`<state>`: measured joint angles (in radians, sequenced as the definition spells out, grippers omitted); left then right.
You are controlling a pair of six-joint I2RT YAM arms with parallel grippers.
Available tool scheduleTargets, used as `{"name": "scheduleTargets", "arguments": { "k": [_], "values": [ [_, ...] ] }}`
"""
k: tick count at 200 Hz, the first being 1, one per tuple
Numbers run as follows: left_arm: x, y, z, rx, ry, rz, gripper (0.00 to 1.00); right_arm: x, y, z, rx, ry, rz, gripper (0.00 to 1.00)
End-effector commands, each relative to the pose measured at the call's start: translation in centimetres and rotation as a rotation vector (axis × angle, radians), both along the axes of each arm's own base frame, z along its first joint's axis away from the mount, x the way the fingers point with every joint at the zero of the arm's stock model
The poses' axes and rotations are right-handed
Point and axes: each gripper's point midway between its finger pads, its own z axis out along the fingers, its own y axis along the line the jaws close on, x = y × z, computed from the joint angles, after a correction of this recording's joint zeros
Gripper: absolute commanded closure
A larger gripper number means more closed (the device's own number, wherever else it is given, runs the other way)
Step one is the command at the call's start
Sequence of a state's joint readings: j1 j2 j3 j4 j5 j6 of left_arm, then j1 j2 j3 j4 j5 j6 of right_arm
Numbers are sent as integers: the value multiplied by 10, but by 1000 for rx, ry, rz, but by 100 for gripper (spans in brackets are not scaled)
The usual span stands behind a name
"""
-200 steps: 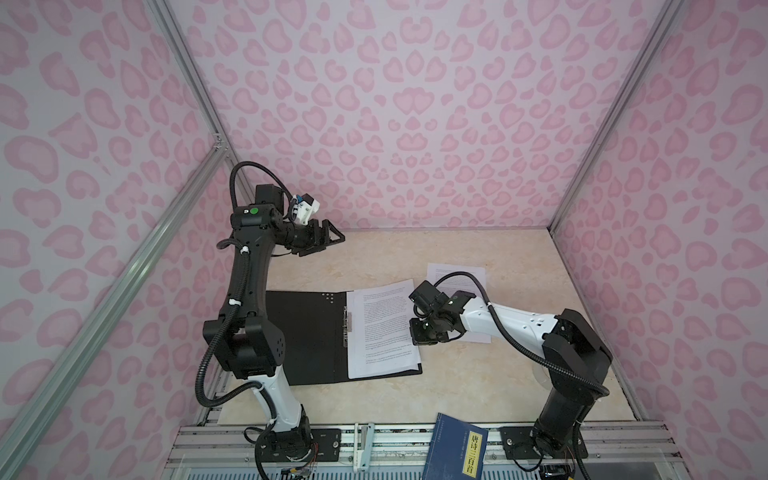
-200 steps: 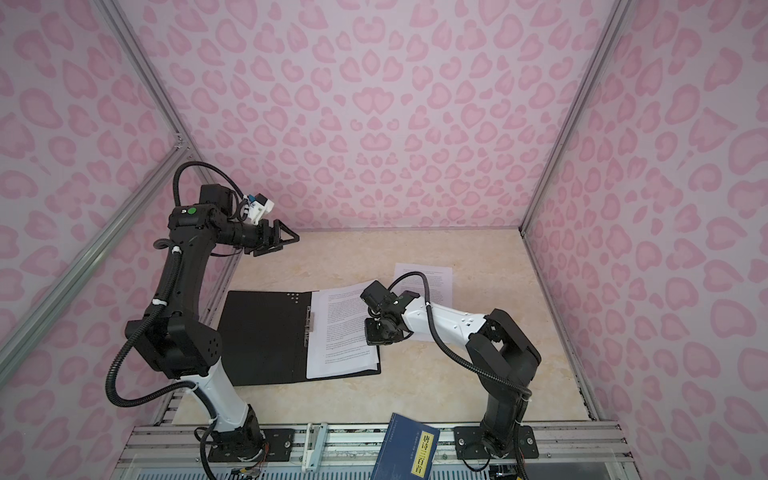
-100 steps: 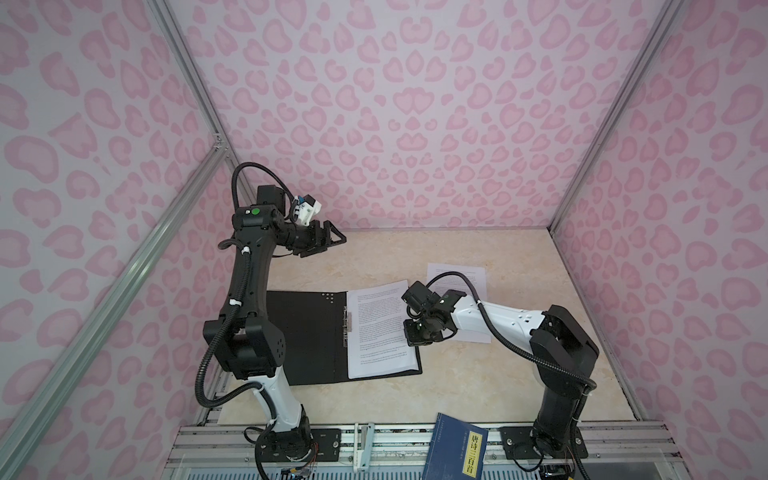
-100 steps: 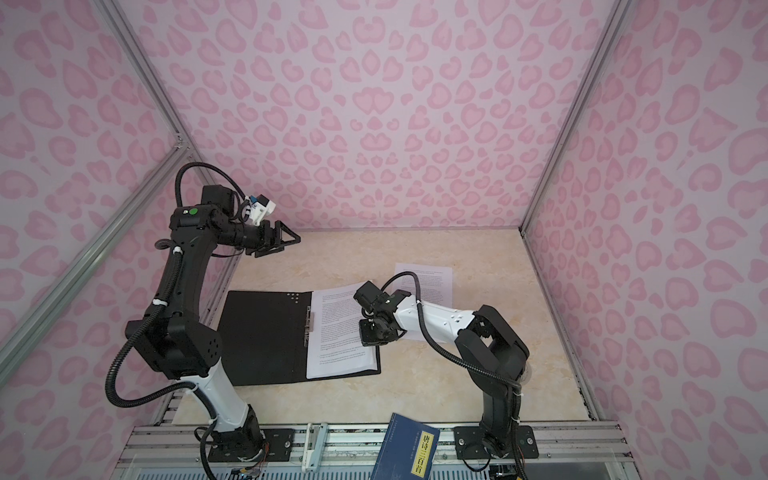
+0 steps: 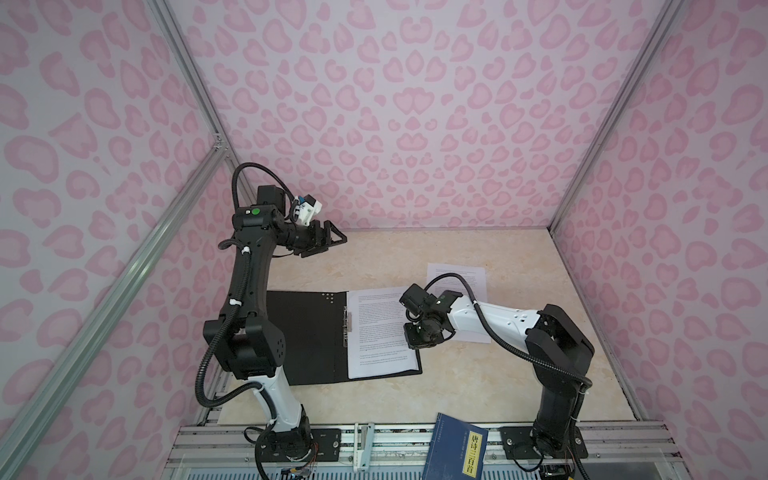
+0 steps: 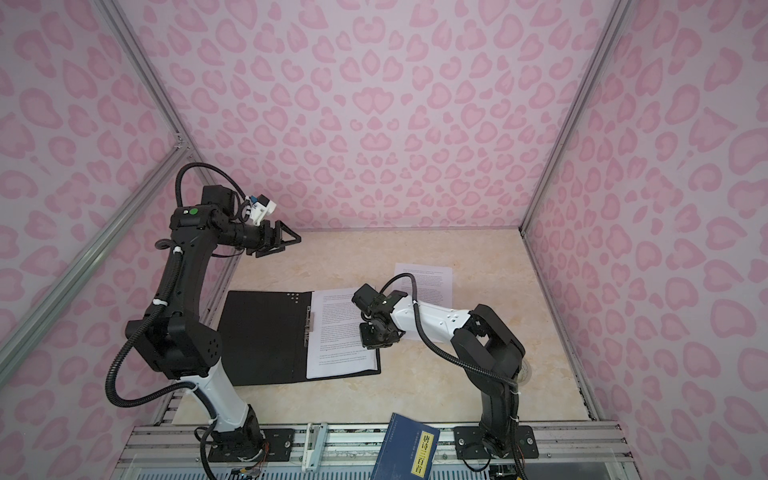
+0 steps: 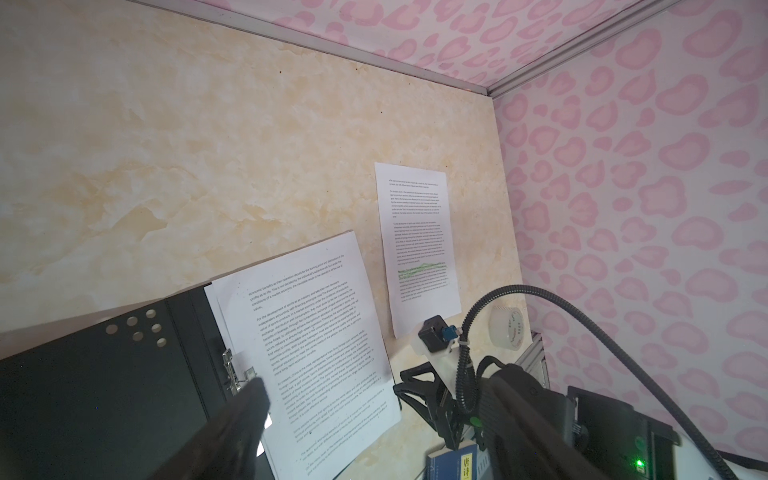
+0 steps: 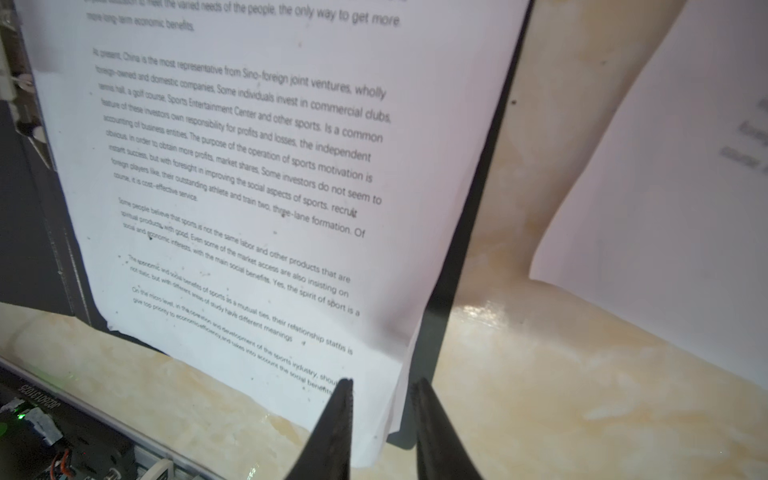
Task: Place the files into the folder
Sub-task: 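Lower the held sheet onto the folder's stack with the right gripper, then move the left gripper down onto the sheet near the folder clip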
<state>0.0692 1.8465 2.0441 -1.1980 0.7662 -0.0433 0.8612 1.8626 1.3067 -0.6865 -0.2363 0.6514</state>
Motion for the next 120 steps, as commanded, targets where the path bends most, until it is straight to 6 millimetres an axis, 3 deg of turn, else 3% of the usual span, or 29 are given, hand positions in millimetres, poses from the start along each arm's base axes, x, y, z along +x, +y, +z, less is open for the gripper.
{"name": "scheduleTargets", "arguments": {
  "k": [1,22,57,120],
  "values": [
    [1,-5,2,-20,-15,-25,16,1,-6,-1,-39,-9,-4,71],
    [-3,-15,-7,8,-10,-70,16,4,-4,9,-20,-29,-3,72],
    [-18,-46,-52,113,23,-199,18,5,4,27,67,-34,-24,80],
    [-51,-94,-143,208,125,-340,23,-4,12,16,279,34,-118,90]
  ]
}}
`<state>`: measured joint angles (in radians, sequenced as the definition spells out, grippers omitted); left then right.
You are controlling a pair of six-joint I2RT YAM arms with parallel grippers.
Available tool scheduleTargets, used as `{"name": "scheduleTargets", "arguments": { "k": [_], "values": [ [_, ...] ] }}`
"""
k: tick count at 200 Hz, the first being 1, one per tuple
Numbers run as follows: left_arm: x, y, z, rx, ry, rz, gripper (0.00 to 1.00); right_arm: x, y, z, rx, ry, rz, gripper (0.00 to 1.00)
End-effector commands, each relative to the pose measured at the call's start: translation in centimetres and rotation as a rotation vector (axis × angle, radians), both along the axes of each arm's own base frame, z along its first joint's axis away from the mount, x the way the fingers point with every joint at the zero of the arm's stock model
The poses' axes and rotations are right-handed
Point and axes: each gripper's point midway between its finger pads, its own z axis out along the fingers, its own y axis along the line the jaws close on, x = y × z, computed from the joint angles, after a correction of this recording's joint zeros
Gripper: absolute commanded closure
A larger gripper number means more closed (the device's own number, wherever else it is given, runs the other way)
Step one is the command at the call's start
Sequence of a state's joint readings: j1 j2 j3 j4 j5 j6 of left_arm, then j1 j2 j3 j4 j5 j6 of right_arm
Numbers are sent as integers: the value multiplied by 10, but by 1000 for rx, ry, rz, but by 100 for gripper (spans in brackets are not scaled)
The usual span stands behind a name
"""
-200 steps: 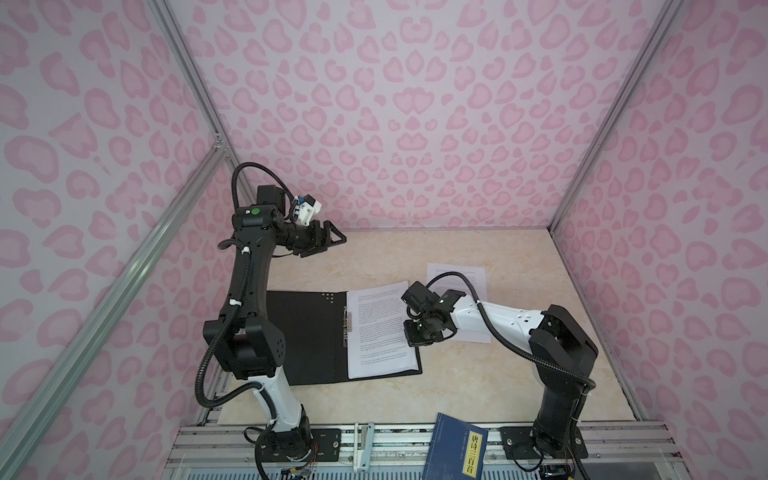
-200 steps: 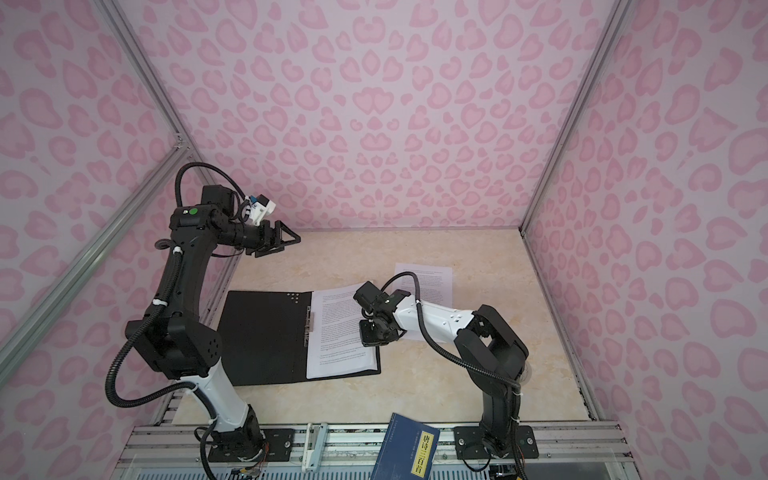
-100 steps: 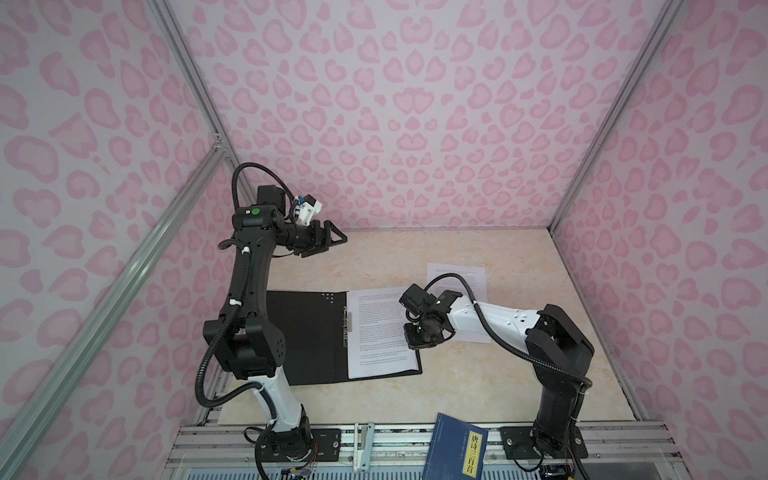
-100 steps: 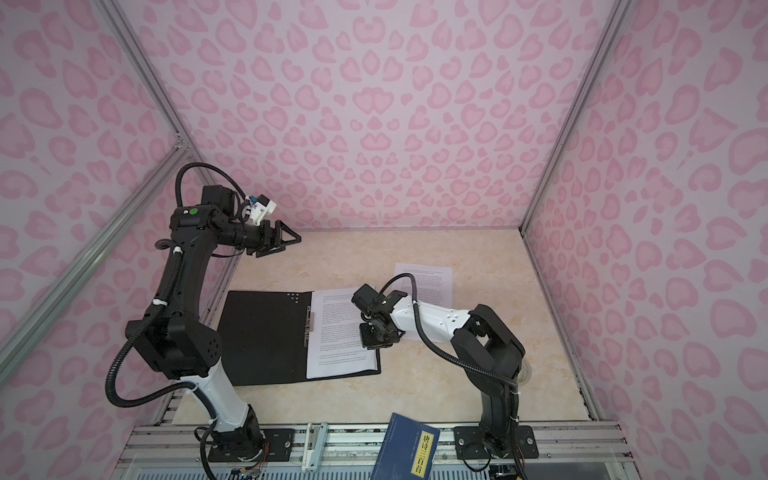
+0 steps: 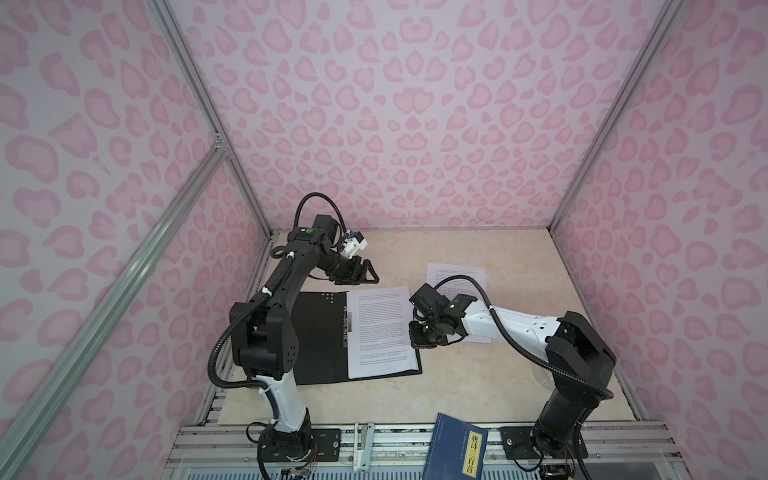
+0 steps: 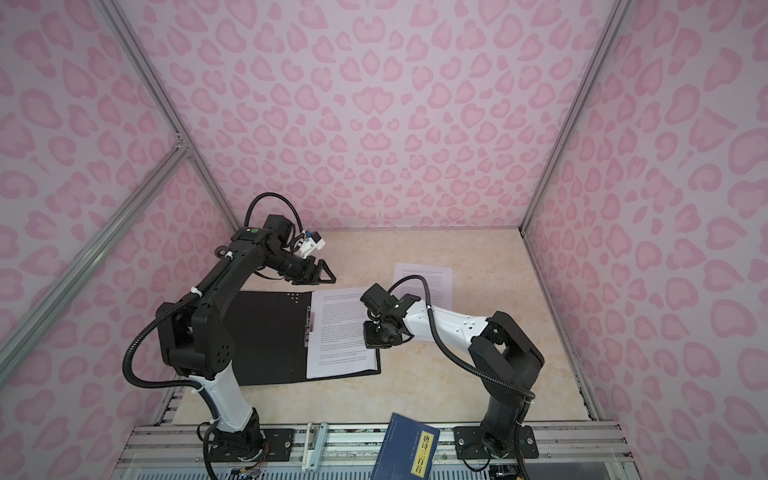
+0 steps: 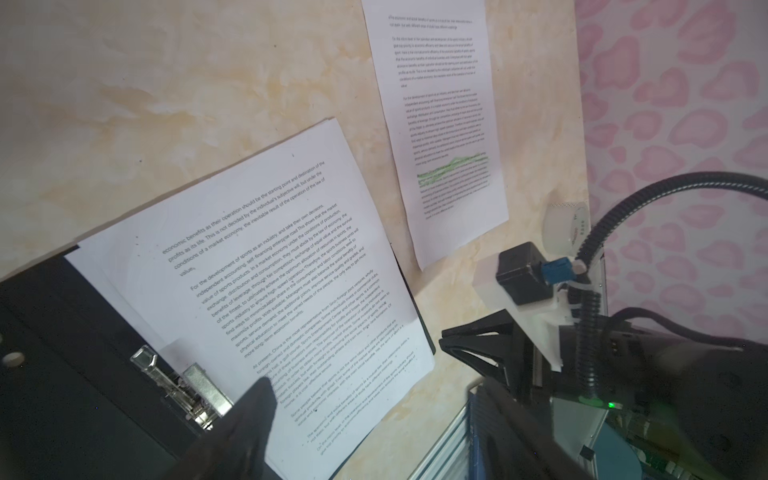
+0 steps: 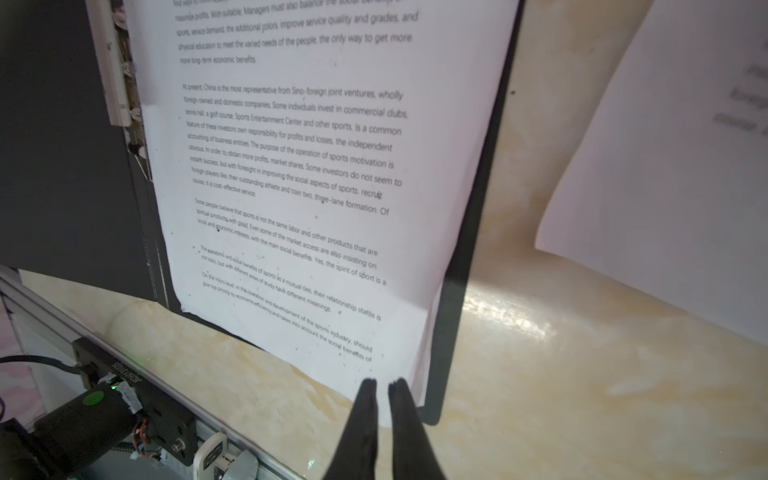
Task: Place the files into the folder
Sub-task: 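Move the left gripper down onto the sheet near the folder clip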
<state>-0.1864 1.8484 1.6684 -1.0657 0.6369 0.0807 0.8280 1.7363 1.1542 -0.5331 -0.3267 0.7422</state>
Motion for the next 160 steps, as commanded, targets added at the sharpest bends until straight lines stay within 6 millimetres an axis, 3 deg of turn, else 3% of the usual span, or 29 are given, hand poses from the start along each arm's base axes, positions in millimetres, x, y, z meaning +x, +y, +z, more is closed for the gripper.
{"name": "scheduleTargets", "arguments": {
  "k": [1,42,108,160],
  "values": [
    [0,-11,-21,36,-33,-50,23,1,14,2,125,19,-29,90],
    [-22,-30,-67,105,28,-125,26,-8,12,-12,180,83,-25,92],
    [-59,-50,-103,155,110,-258,27,-15,8,-32,244,144,-42,92],
    [-68,-45,-126,218,177,-259,30,-22,4,-49,228,188,-37,92]
  ]
}}
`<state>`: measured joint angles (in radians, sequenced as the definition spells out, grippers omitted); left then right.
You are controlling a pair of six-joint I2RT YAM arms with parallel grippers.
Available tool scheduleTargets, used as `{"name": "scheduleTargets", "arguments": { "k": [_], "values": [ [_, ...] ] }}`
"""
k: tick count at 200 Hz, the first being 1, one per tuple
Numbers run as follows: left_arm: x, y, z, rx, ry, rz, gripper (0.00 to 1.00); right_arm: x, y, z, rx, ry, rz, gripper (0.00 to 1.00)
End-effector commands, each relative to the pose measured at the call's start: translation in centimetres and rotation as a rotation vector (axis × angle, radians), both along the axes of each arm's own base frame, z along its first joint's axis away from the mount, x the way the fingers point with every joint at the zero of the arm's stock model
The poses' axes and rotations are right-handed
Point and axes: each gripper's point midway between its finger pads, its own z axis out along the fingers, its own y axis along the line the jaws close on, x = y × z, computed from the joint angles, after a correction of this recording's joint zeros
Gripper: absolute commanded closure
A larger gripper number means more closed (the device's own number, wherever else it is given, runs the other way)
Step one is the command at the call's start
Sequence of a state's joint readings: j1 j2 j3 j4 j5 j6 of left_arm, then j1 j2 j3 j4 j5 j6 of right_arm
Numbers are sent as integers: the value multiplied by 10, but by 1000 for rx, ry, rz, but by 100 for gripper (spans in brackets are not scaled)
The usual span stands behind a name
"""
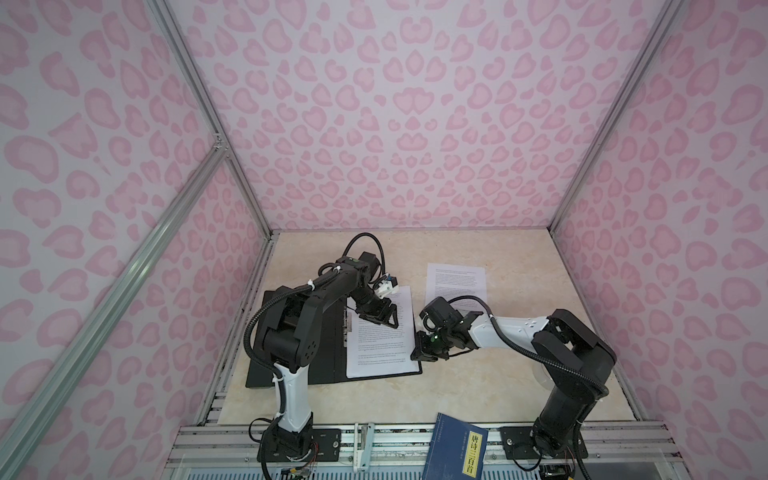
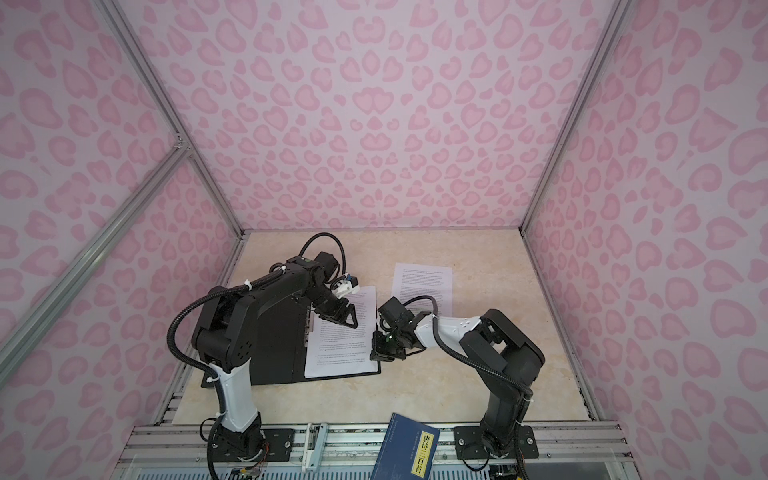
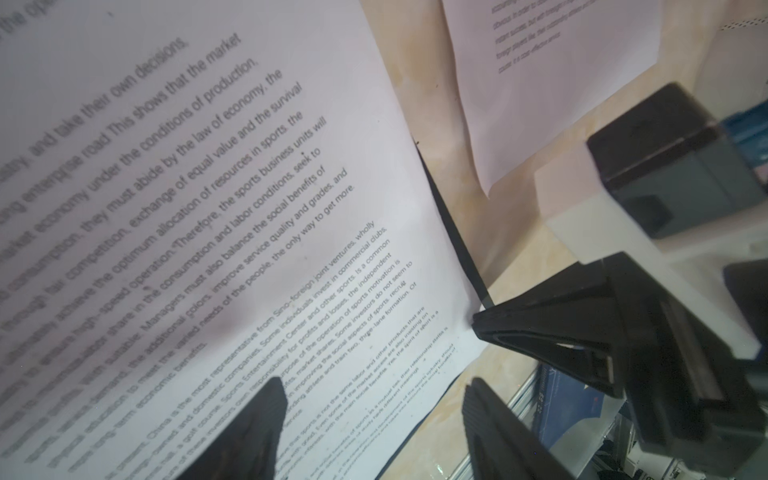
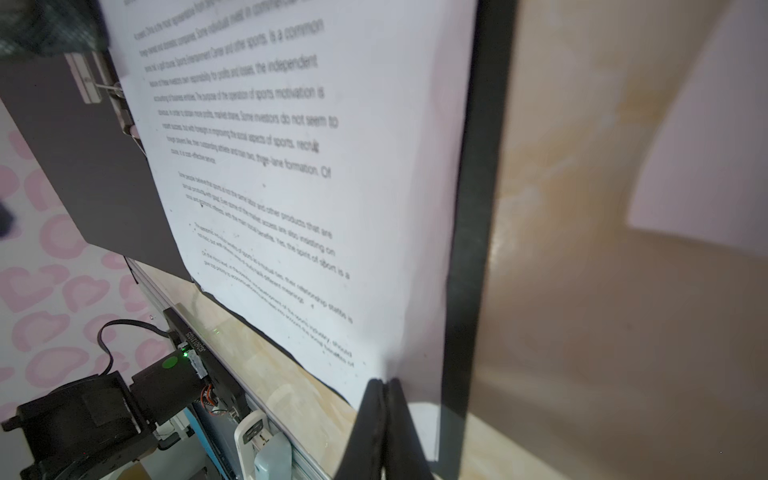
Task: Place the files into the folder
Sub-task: 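Move the left gripper down onto the sheet near the folder clip, then press the new sheet at the clip with both grippers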
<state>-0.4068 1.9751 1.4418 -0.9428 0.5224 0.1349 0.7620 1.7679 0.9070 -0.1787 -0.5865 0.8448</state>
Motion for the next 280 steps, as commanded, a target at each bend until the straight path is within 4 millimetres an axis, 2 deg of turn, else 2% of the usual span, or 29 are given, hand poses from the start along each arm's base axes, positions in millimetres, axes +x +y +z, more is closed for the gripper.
{"name": "scheduleTargets", "arguments": {
  "k": [1,53,99,120,172,197,227,280],
  "values": [
    [-3,5,-10,47,17,-11,30,-3,0,-7,8,17,12,92],
    [-8,9,-21,79,58,-5,31,-6,-10,-16,-15,32,17,92],
    [-11,14,-32,118,80,-1,32,-5,-11,-13,-8,27,26,92],
    [-12,14,-34,124,89,2,33,0,-11,-6,3,7,22,91],
    [-15,21,-41,166,99,-1,33,12,-3,31,52,-65,27,90],
    [-14,21,-40,163,100,4,34,13,-1,42,76,-77,22,90],
    [-12,19,-37,161,94,9,34,9,3,40,110,-57,22,90],
    [-12,19,-38,161,102,7,33,-1,10,24,92,-12,37,90]
  ]
}}
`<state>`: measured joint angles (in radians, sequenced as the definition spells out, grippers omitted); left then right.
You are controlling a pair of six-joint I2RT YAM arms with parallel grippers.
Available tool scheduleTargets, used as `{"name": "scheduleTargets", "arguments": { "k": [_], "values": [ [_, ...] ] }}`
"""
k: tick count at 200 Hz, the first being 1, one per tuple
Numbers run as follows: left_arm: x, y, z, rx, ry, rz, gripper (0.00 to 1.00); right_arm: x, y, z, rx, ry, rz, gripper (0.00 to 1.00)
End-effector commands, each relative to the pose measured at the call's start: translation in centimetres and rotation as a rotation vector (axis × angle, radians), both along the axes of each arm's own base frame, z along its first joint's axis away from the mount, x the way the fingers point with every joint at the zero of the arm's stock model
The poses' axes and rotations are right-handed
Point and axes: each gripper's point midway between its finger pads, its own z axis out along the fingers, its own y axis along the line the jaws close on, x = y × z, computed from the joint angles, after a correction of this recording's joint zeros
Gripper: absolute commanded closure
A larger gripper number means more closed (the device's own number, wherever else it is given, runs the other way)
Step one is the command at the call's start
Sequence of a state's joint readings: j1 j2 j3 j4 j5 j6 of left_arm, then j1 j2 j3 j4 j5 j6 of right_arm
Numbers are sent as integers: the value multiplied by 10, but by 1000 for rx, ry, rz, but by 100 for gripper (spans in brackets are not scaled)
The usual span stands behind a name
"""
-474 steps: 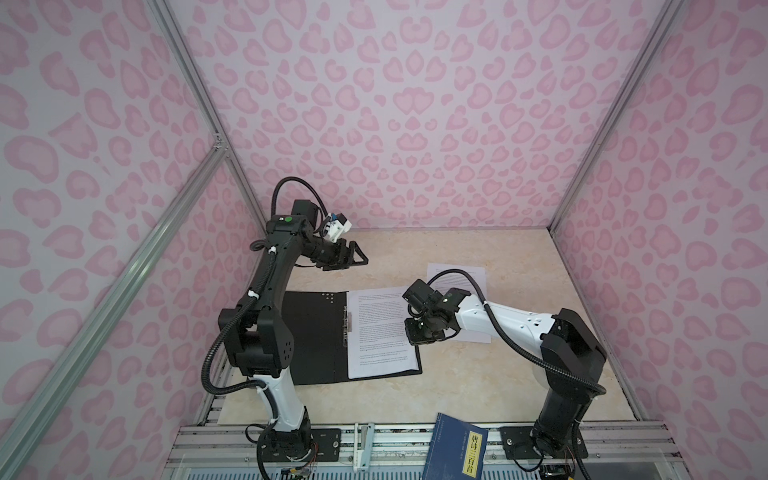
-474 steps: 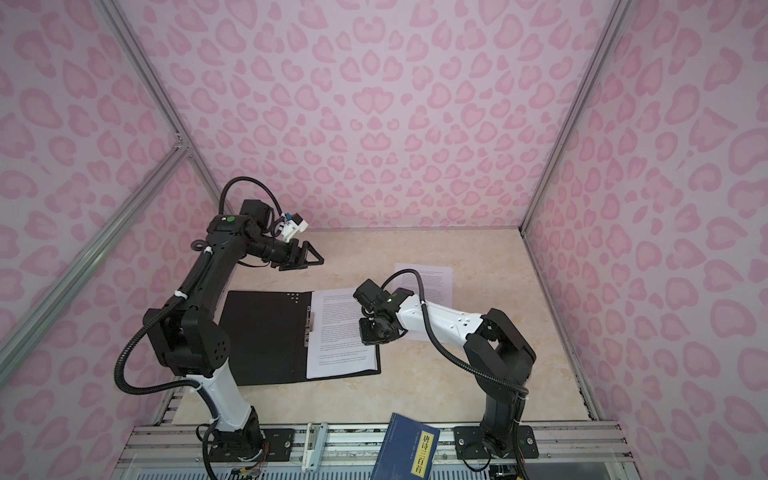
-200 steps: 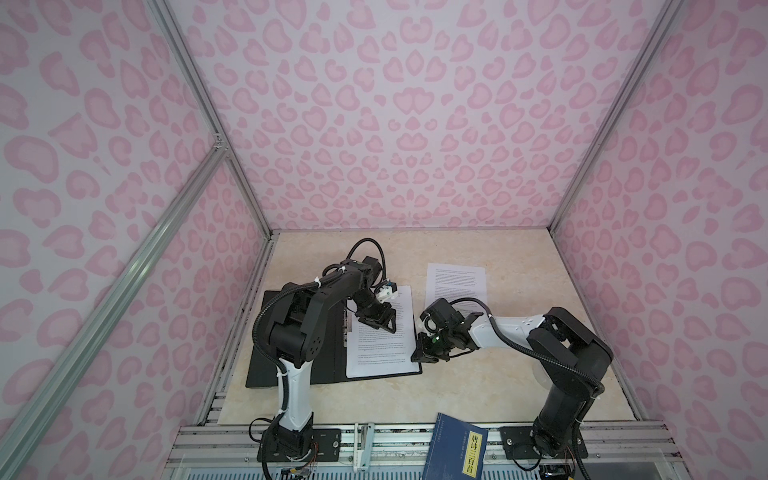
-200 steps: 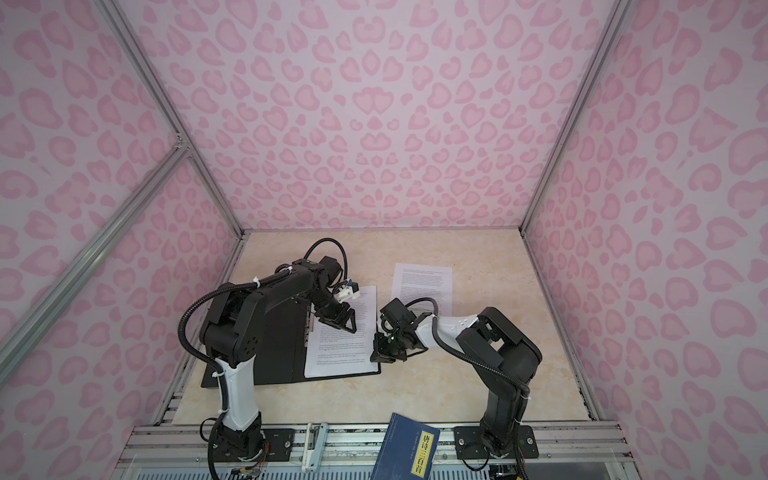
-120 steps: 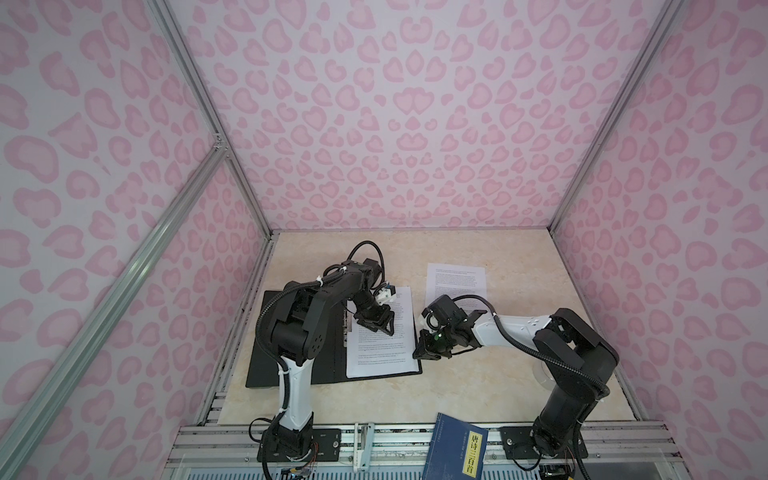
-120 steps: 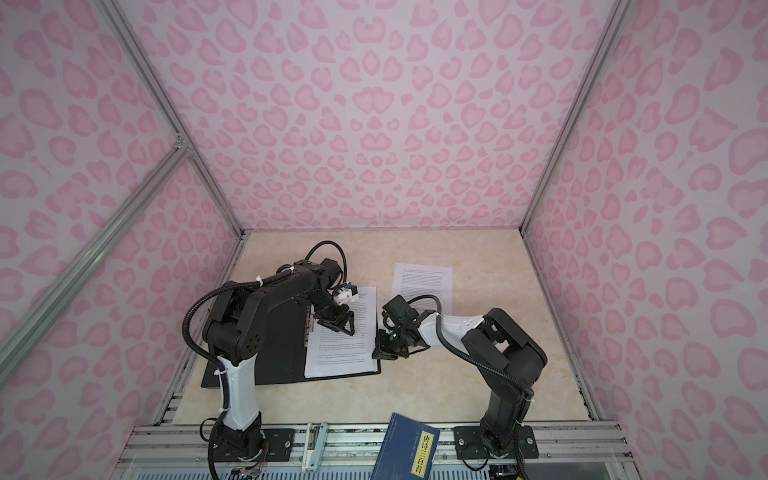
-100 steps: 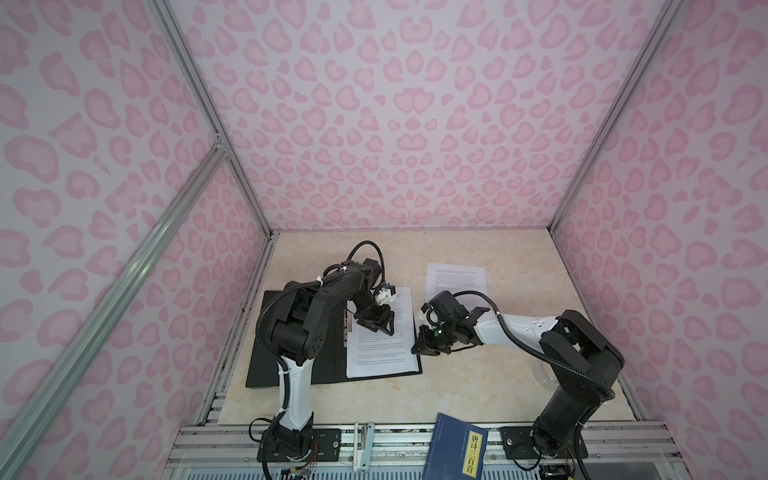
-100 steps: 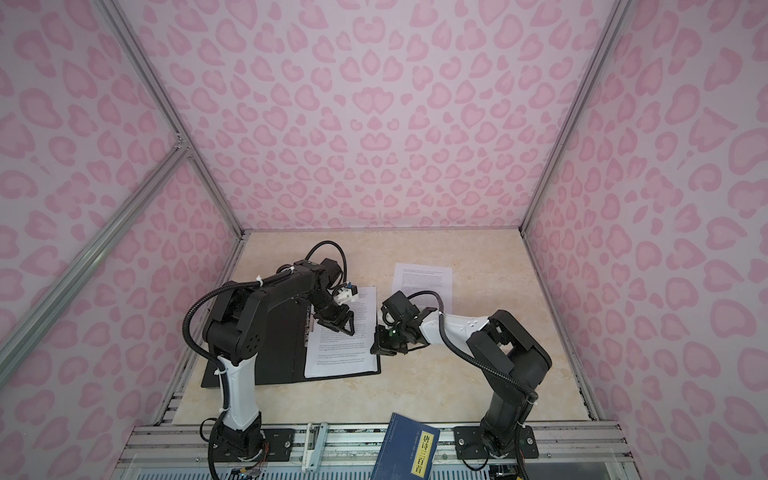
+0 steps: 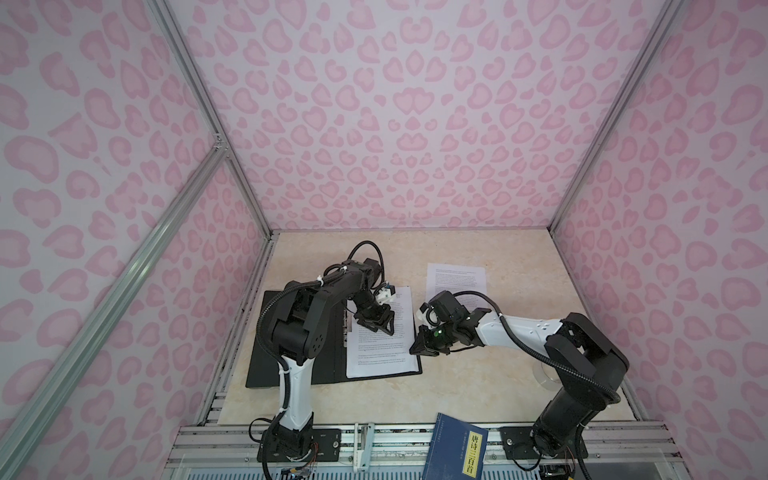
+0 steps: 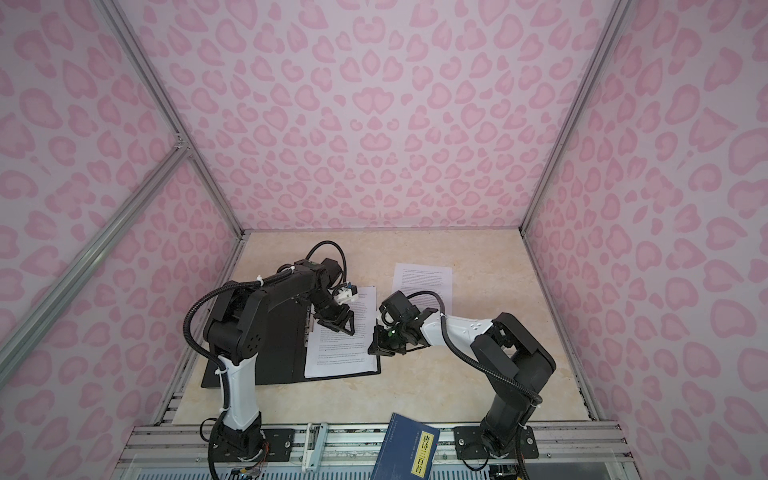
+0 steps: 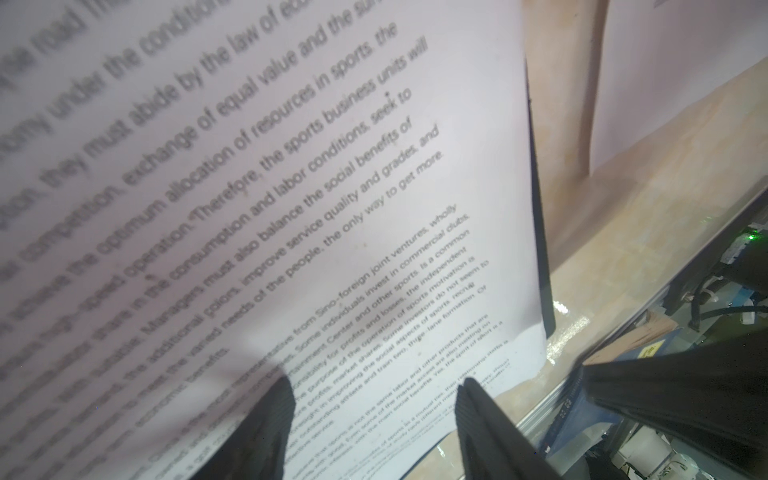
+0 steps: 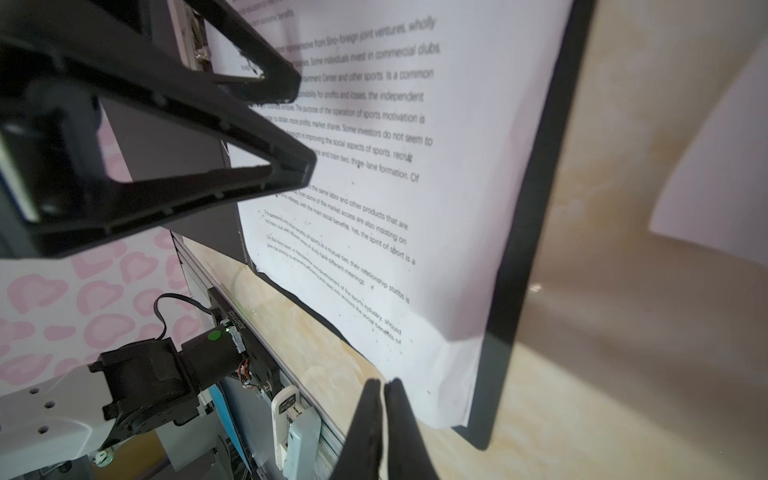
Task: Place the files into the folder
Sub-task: 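Press the new sheet at the clip with both grippers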
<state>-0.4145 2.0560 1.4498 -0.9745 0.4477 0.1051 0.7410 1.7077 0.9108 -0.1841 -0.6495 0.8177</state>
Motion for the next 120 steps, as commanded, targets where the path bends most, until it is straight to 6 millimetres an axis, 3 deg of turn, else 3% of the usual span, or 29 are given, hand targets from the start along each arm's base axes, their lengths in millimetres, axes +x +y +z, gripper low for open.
{"name": "scheduleTargets", "arguments": {
  "k": [1,24,120],
  "values": [
    [-6,7,-7,44,26,-8,33,-3,6,-4,10,12,9,90],
    [-4,7,-7,43,25,-6,33,-7,9,-10,5,26,19,90],
    [-4,9,-6,58,21,-12,33,-19,-10,-46,-81,82,9,90]
  ]
}}
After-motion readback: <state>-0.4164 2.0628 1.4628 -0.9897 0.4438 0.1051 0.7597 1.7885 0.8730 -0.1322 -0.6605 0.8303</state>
